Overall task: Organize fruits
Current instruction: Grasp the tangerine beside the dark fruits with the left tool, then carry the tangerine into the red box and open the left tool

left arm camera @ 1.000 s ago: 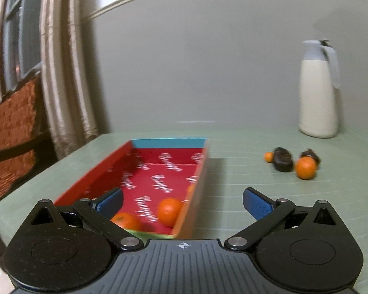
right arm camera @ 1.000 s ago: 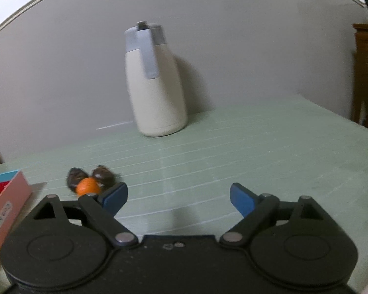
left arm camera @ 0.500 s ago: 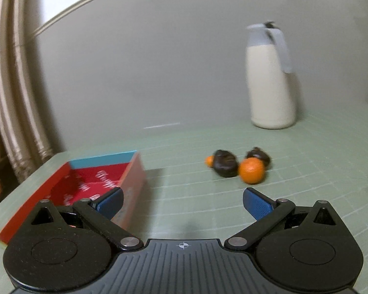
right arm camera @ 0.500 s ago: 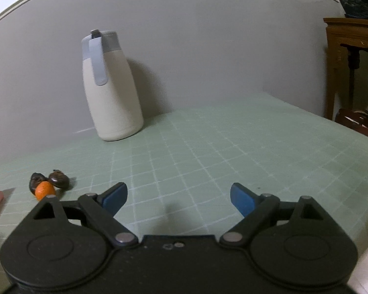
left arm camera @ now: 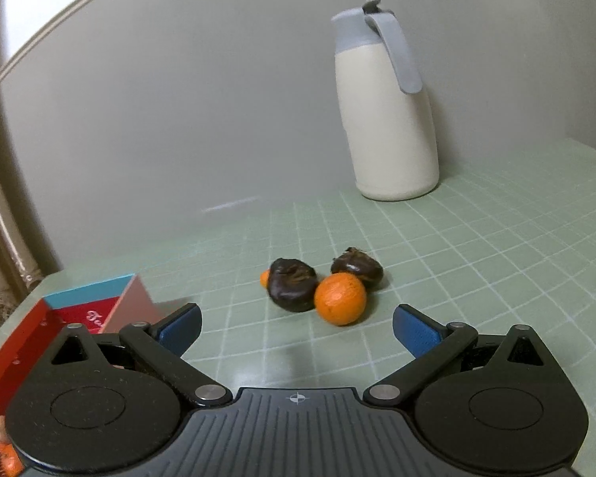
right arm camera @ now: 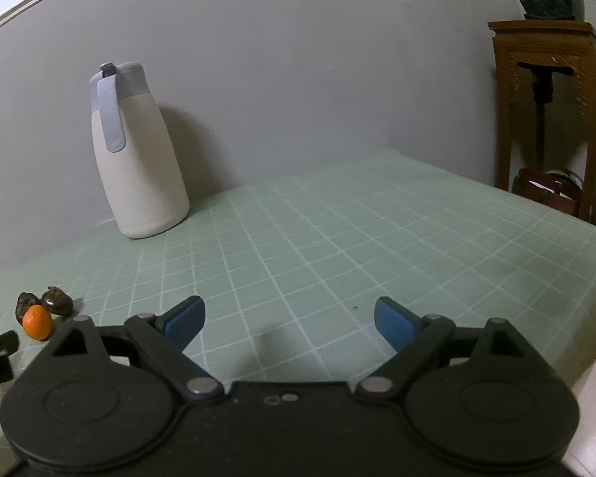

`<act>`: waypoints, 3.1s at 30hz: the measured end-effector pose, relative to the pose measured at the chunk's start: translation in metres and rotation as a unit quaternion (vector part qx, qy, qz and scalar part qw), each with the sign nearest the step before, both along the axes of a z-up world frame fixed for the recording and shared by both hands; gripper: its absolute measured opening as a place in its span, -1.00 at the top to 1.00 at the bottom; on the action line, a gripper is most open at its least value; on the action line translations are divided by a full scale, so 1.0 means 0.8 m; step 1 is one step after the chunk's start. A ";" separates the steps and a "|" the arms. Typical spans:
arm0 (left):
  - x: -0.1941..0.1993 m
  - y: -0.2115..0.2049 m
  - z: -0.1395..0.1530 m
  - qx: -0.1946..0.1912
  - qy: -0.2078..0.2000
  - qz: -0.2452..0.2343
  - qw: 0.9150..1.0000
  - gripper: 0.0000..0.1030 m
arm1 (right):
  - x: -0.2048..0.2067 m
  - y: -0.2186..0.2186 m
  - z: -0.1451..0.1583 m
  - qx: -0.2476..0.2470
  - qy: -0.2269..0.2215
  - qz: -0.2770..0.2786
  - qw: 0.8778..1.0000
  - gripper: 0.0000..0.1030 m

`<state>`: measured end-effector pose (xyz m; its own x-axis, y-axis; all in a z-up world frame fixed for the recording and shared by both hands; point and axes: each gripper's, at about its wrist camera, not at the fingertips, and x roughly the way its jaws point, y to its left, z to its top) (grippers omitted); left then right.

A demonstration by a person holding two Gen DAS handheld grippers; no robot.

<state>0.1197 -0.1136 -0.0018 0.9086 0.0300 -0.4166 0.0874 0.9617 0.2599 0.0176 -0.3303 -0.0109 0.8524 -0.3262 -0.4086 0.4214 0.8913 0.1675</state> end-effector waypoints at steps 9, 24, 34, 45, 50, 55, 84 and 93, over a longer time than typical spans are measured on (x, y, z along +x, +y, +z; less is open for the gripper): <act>0.030 -0.011 -0.008 -0.005 0.016 -0.011 1.000 -0.98 | 0.000 -0.005 0.002 0.005 -0.002 -0.005 1.000 -0.80; 0.064 -0.019 -0.022 -0.017 0.042 -0.016 0.999 -0.47 | 0.009 -0.004 0.000 0.011 0.007 0.003 1.000 -0.80; 0.069 -0.023 -0.028 -0.016 0.058 -0.034 0.998 0.25 | 0.010 -0.004 -0.001 0.009 0.009 0.012 1.000 -0.80; 0.066 -0.013 -0.024 -0.028 0.054 -0.035 0.998 0.26 | 0.011 -0.001 0.000 0.006 0.009 0.019 1.000 -0.80; 0.062 -0.012 -0.024 -0.030 0.053 -0.034 0.998 0.26 | 0.013 0.001 0.001 0.002 0.010 0.025 1.000 -0.80; 0.057 -0.010 -0.022 -0.027 0.051 -0.035 0.998 0.26 | 0.016 0.003 0.002 0.000 0.010 0.031 0.999 -0.80; -0.021 0.044 0.010 -0.015 -0.004 -0.021 1.000 0.26 | 0.038 0.050 0.002 -0.016 0.017 0.077 0.997 -0.80; -0.046 0.091 0.034 -0.006 -0.048 0.034 0.998 0.26 | 0.045 0.074 0.005 -0.020 0.016 0.098 0.995 -0.80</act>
<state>0.0830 -0.0411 0.0253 0.9402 0.0884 -0.3288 -0.0028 0.9677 0.2520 0.0540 -0.2715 -0.0068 0.8884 -0.1709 -0.4261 0.2424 0.9628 0.1192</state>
